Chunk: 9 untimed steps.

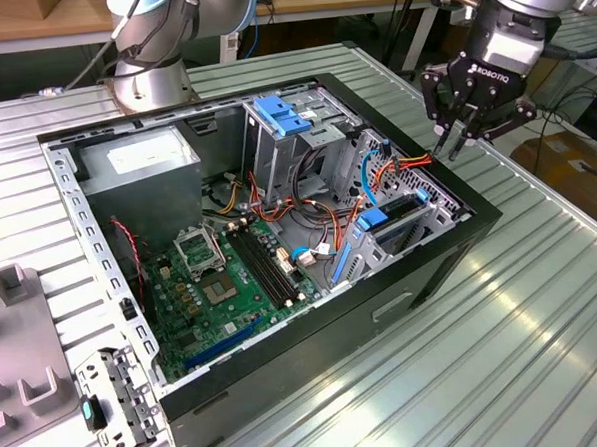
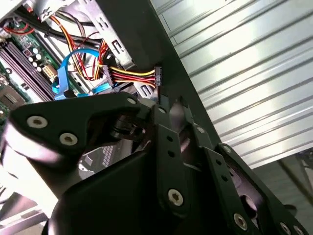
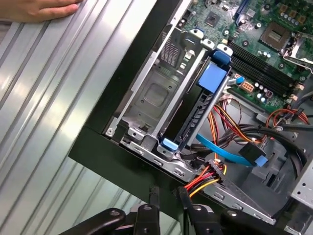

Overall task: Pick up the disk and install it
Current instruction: 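Insert the first disk wire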

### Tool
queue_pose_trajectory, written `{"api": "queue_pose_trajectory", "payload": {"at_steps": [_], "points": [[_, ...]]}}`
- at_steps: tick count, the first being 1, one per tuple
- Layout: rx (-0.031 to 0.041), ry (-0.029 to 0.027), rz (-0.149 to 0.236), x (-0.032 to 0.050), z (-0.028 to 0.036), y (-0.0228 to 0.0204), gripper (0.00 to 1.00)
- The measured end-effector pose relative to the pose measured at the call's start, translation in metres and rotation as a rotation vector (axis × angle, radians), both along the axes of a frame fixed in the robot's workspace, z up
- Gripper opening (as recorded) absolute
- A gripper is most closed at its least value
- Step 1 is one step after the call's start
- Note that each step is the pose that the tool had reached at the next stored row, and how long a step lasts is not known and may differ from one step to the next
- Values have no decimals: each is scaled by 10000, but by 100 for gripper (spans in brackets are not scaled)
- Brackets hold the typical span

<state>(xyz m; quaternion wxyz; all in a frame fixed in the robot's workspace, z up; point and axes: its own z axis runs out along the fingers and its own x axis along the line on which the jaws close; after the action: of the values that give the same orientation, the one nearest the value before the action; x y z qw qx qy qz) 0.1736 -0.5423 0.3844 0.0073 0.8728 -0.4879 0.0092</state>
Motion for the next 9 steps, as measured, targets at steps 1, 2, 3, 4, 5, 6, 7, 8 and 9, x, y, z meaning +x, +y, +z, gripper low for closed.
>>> {"api": "queue_pose_trajectory", "payload": {"at_steps": [1, 2, 3, 4, 5, 6, 7, 8, 9], "points": [[0, 0, 165, 0, -2, 0, 30], [0, 0, 318, 0, -4, 1, 30], [5, 0, 493, 0, -7, 1, 30], [21, -1, 653, 0, -12, 0, 30], [53, -1, 774, 0, -16, 0, 30], [117, -3, 900, 0, -24, 4, 30], [147, -4, 941, 0, -32, 8, 30], [147, -5, 943, 0, -32, 8, 30], [147, -5, 944, 0, -32, 8, 30]]}}
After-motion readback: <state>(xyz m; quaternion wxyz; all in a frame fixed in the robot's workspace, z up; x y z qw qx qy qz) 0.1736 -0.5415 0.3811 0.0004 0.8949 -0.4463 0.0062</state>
